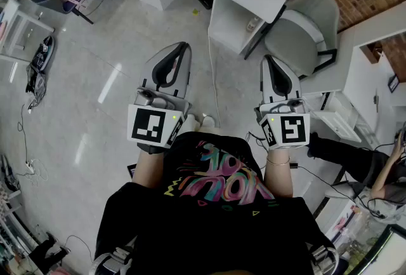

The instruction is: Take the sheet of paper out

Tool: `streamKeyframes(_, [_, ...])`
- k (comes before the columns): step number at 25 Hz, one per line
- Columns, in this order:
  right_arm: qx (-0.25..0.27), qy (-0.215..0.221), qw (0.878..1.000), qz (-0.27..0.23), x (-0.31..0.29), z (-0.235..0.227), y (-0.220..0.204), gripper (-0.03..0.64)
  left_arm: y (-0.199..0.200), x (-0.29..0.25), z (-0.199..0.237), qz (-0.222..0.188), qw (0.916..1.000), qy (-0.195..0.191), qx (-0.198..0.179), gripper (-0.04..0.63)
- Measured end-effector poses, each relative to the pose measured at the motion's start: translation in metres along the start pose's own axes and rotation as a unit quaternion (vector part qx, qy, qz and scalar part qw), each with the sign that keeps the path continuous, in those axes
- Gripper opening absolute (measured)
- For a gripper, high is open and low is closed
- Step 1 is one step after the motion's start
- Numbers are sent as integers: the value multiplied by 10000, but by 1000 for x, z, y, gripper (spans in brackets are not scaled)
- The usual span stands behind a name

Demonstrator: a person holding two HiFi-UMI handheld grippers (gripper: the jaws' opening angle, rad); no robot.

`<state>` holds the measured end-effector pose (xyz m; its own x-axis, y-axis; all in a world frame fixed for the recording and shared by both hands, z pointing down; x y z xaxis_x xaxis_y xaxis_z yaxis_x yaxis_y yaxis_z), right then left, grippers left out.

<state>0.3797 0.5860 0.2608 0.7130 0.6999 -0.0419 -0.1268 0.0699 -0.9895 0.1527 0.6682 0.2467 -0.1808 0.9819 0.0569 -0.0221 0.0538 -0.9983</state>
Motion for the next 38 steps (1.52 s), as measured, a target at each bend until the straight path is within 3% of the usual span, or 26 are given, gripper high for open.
streamKeyframes(12, [-133, 200, 9997, -20, -4, -29, -19, 20, -13, -19, -14, 18, 9998, 211, -31, 32])
streamKeyframes(19, [-236, 303, 9992, 100, -47, -42, -32, 20, -24, -52, 13, 50, 9996, 280, 2, 32])
streamKeyframes(25, [-297, 162, 9992, 204, -121, -58, -42, 20, -34, -108, 68, 101, 9998, 194, -24, 32])
streamKeyframes(38, [-159, -255, 9989, 346, -323, -83, -23, 20, -31, -239, 245, 72, 10000, 45, -6, 32])
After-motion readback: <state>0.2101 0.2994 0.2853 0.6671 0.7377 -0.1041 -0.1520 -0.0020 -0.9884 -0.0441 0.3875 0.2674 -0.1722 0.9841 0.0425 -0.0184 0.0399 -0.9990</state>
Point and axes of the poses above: the fingertips, and each gripper's own axes: x backward along the fingers, z to its left, y out of its top, the point moved 8 cm from there along x, backward along the fingers, and after that the axes turned 2 degrees about -y, right-handed, at the moved point
